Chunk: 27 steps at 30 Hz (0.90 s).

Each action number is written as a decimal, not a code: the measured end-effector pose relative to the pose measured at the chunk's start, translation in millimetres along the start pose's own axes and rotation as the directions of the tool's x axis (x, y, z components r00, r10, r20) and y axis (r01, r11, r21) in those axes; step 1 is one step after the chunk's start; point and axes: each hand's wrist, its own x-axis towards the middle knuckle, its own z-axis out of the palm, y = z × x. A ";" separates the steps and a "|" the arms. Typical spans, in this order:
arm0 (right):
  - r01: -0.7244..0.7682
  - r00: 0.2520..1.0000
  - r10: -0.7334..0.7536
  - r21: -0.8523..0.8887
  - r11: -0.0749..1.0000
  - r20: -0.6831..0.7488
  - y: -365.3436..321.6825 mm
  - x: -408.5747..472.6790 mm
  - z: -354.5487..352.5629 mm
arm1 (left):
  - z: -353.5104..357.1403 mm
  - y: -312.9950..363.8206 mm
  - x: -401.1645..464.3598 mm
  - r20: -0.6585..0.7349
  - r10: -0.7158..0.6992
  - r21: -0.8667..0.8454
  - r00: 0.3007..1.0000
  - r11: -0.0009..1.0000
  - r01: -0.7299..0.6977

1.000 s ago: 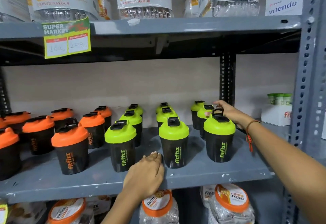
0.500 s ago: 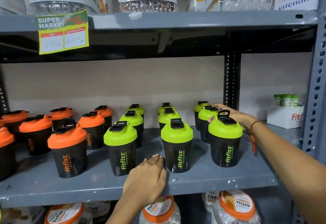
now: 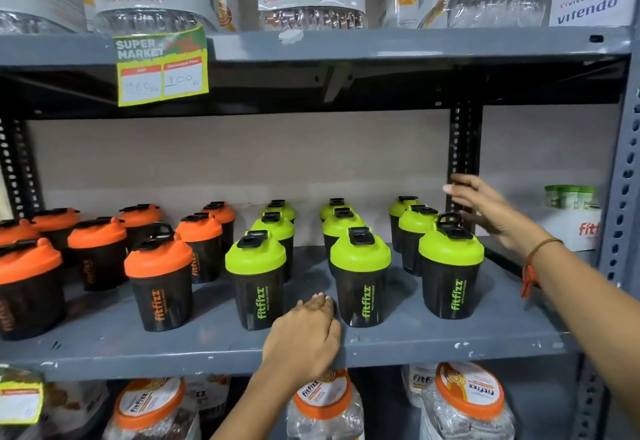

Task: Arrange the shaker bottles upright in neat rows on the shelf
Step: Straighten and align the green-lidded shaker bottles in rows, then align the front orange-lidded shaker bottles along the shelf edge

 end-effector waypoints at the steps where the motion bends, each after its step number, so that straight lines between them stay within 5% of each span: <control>1: 0.045 0.998 -0.045 -0.010 0.999 -0.036 -10.4 -4.7 0.6 | -0.9 -0.2 -0.9 -0.006 0.000 -0.020 1.000 1.000 0.000; 6: 0.290 0.949 -0.293 -0.042 0.956 -0.120 -70.6 -37.8 19.2 | -14.7 0.1 -14.1 -0.199 -0.064 -0.272 0.978 0.962 0.008; 12: 0.494 0.862 -0.489 0.008 0.869 -0.137 -133.2 -91.1 89.2 | -46.5 -14.1 -51.2 -0.411 -0.098 -0.514 0.907 0.846 -0.142; 18: 0.567 0.823 -0.567 0.122 0.815 -0.042 -176.9 -142.3 214.3 | -113.5 -93.9 -91.8 -0.694 -0.126 -0.511 0.709 0.780 -0.362; 24: 0.322 0.928 -0.349 0.188 0.928 0.133 -151.8 -176.3 362.0 | -156.0 -233.2 -128.6 -0.717 -0.389 -0.558 0.579 0.817 -0.143; 27: 0.218 0.964 -0.223 0.050 0.975 0.146 -119.8 -188.8 416.0 | -151.2 -292.5 -146.0 -0.605 -0.502 -0.593 0.619 0.802 0.071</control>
